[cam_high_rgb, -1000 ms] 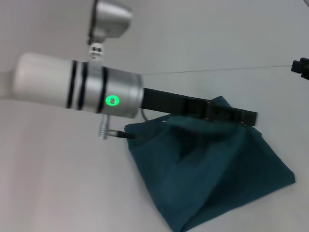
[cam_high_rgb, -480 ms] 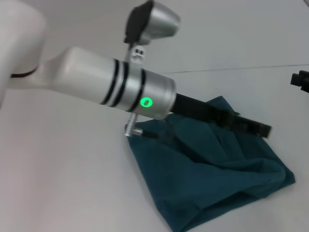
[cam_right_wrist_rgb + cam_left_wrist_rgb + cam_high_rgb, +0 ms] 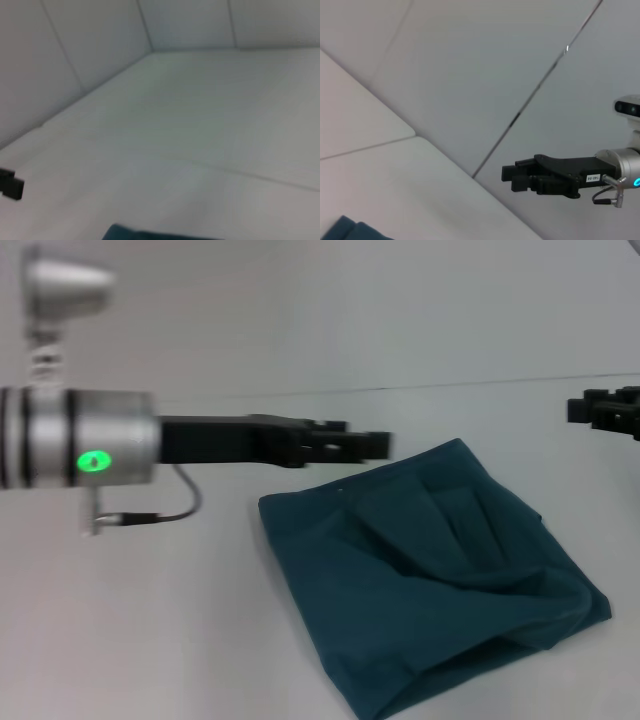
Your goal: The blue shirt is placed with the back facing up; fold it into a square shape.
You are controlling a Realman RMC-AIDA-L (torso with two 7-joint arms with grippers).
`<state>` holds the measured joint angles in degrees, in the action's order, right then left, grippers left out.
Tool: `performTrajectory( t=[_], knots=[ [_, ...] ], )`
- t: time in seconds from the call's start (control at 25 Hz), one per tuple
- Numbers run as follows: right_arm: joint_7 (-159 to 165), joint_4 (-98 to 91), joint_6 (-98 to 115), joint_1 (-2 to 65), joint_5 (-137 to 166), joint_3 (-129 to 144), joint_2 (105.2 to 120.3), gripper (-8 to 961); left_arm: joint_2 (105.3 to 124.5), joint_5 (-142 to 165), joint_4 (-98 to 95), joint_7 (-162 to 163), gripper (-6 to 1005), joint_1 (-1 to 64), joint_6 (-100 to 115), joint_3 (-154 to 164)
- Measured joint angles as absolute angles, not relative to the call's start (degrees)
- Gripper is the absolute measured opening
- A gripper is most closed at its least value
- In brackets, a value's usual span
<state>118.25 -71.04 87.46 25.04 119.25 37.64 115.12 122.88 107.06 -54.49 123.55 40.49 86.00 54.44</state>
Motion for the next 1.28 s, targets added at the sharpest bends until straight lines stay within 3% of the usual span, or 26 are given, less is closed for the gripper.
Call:
performTrajectory(
  t=[0.2, 0.56, 0.76, 1.28],
  knots=[
    [130.0, -76.5, 97.7, 33.9, 133.6, 38.3, 115.21, 349, 122.68, 107.3, -54.6, 118.6, 874, 35.2, 93.2, 45.7],
    [142.2, -81.4, 104.9, 45.5, 156.4, 47.4, 117.5, 541, 122.67, 113.3, -56.6, 114.1, 874, 30.4, 96.4, 40.2],
    [146.0, -81.2, 102.7, 47.2, 159.3, 55.7, 119.75, 577, 122.72, 115.1, -56.7, 113.6, 874, 30.4, 96.5, 40.0],
    [162.3, -77.8, 91.3, 47.1, 157.7, 83.3, 120.73, 637, 122.61, 115.6, -56.3, 110.7, 874, 30.8, 95.4, 39.9]
  ],
)
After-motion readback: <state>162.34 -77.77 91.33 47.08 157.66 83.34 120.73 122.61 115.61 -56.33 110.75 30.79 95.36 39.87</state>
